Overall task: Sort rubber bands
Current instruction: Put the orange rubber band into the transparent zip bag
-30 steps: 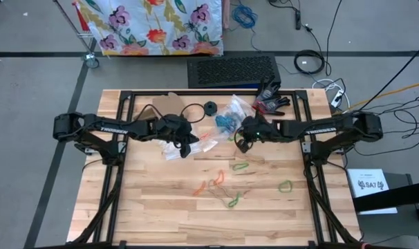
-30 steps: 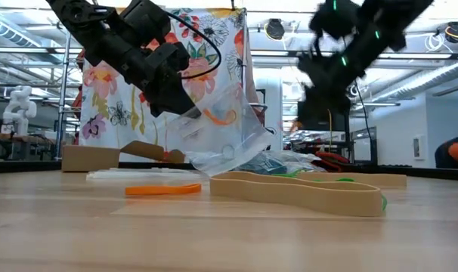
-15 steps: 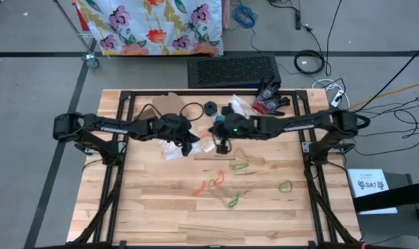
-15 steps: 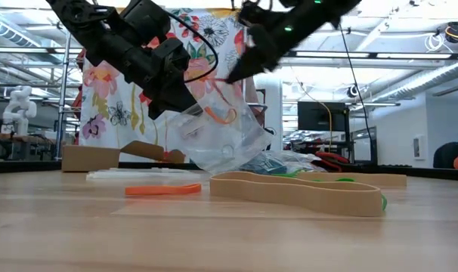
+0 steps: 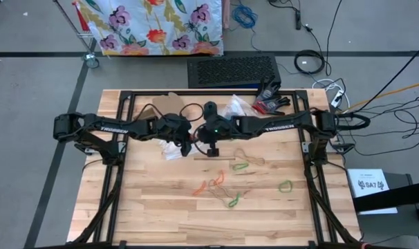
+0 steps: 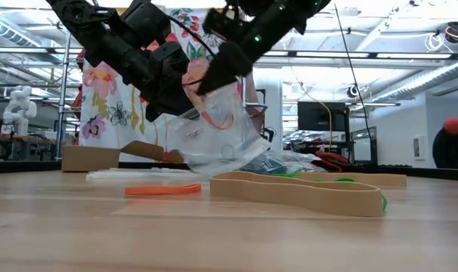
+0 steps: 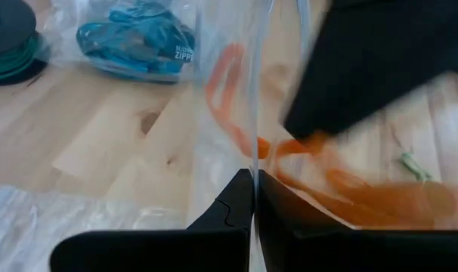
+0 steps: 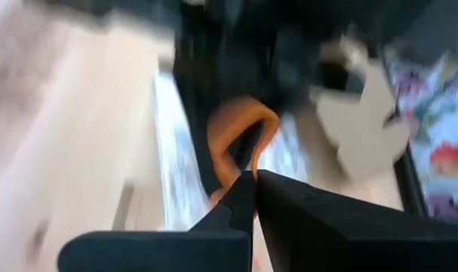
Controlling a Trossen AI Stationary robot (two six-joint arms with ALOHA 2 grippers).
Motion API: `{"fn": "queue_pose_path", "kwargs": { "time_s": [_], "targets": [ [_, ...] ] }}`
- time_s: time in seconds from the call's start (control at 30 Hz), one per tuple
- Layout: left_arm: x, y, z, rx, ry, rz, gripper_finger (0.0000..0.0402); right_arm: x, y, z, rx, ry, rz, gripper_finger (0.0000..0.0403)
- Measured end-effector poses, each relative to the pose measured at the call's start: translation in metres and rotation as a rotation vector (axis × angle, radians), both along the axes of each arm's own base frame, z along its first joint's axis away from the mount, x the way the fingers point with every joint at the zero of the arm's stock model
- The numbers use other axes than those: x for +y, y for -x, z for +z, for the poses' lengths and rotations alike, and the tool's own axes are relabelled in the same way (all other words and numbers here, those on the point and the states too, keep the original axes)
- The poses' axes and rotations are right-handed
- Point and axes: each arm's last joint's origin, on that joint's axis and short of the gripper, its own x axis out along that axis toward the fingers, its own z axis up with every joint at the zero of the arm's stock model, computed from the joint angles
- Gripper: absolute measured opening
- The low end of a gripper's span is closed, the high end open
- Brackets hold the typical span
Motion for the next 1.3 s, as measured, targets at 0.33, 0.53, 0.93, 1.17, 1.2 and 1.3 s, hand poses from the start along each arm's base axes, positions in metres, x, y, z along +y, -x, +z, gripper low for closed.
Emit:
{"fn": "queue_pose_path", "kwargs": {
  "time_s": [0.33,0.53,0.93,1.17,1.2,1.3],
  "targets": [
    [0.000,-0.002,0.008,-0.041,0.005,-0.028,0.0012,-0.008,0.012,-0.010,0.160,-0.022,-0.020,0.0000],
    [-0.001,-0.007,0.020,-0.089,0.022,-0.077,0.0012,-0.009,0.008,-0.008,0.120,-0.015,0.021,0.0000],
    [-0.003,-0.010,0.028,-0.114,0.029,-0.112,0.0012,-0.023,0.007,-0.014,0.126,-0.148,-0.124,0.0000],
    [-0.002,-0.008,0.023,-0.055,0.007,-0.081,0.0012,-0.014,0.004,-0.011,0.107,-0.127,-0.061,0.0037],
    [-0.001,-0.006,0.022,-0.034,-0.004,-0.062,0.0012,-0.014,0.005,-0.011,0.107,-0.131,-0.060,0.0049],
    [0.002,-0.004,0.019,0.009,-0.015,-0.024,0.0012,-0.014,0.007,-0.006,0.100,-0.134,-0.063,0.0085]
  ]
}}
